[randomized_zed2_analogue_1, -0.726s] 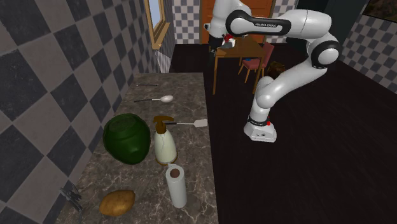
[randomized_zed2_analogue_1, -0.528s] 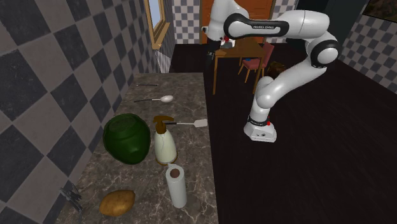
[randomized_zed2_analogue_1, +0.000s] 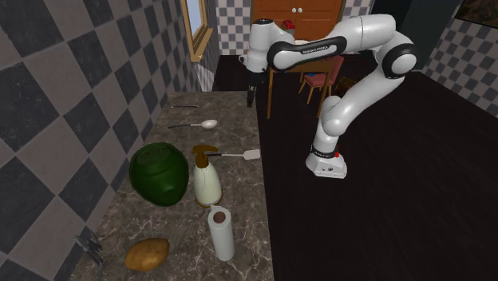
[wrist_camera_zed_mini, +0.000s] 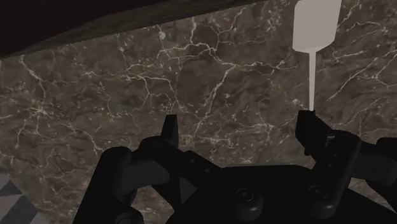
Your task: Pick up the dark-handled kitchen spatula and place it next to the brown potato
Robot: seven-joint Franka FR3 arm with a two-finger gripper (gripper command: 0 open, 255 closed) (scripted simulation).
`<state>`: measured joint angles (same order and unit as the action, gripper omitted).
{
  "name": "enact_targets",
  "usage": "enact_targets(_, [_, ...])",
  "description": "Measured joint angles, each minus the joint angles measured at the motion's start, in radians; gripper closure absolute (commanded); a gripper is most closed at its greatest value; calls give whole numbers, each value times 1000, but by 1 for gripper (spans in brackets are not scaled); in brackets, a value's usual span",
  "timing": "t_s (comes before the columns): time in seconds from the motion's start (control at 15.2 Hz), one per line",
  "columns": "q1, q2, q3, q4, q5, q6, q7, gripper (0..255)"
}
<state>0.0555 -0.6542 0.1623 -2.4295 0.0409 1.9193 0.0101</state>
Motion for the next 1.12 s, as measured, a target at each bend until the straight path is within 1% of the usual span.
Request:
enact_targets(0.4, [37, 153, 73, -21, 31, 151, 39, 0])
enact_targets(0.46, [44, 175, 84, -12, 35, 161, 46, 0])
enact_targets(0.59, [53, 235, 108, -11, 39, 211, 60, 0])
enact_targets(0.86, [69, 367, 156, 23, 33, 294, 92, 0])
enact_targets(1.12, [85, 504, 204, 60, 10, 377, 136, 0])
